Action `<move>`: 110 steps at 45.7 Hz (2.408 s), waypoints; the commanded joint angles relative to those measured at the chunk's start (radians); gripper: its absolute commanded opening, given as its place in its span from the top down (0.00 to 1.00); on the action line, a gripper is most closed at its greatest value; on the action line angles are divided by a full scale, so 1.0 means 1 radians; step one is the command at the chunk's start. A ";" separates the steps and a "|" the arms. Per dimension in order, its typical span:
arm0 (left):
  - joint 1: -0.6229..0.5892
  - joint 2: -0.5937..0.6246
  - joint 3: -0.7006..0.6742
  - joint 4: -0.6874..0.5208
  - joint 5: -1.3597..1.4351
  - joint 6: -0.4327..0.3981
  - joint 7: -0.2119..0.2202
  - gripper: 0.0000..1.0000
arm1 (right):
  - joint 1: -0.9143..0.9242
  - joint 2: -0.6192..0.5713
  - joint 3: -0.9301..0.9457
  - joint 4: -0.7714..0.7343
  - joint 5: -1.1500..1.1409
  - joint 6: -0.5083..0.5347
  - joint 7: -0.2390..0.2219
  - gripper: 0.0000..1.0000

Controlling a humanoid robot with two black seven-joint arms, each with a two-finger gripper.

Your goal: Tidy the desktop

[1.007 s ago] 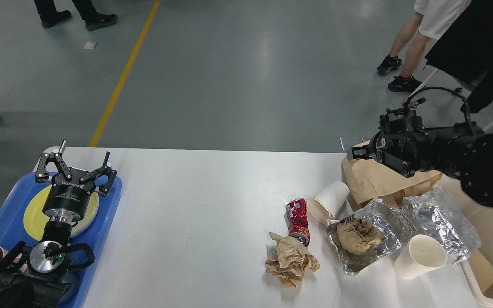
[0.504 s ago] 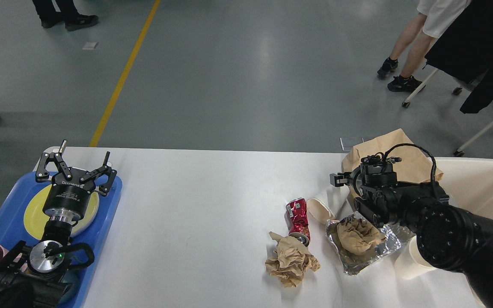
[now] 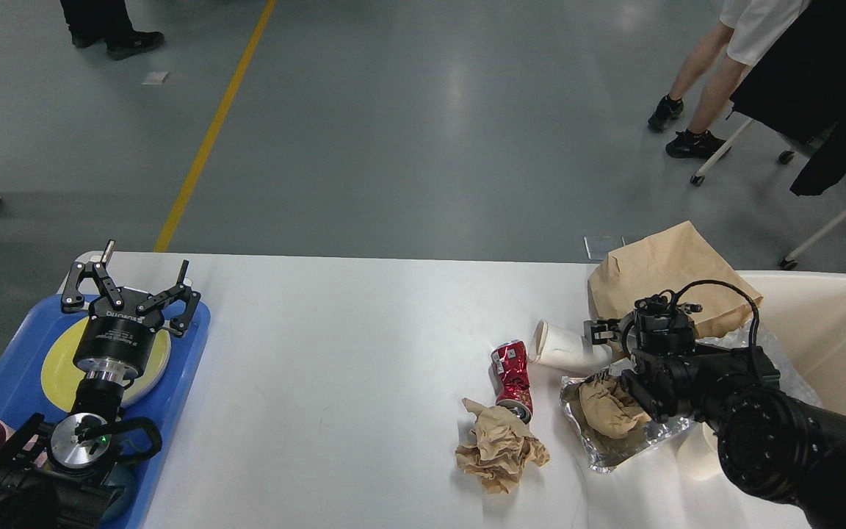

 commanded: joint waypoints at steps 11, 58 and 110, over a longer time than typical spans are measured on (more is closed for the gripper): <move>0.000 0.000 0.000 0.000 0.000 0.000 0.000 0.03 | -0.004 -0.001 0.007 0.005 -0.001 0.000 -0.001 0.30; 0.000 0.000 0.000 0.000 0.000 0.000 0.000 0.03 | 0.025 -0.001 0.042 0.034 -0.028 0.014 -0.015 1.00; 0.000 0.000 0.000 0.000 0.000 0.000 0.001 0.03 | 1.459 -0.377 -0.260 1.222 0.318 0.552 -0.051 1.00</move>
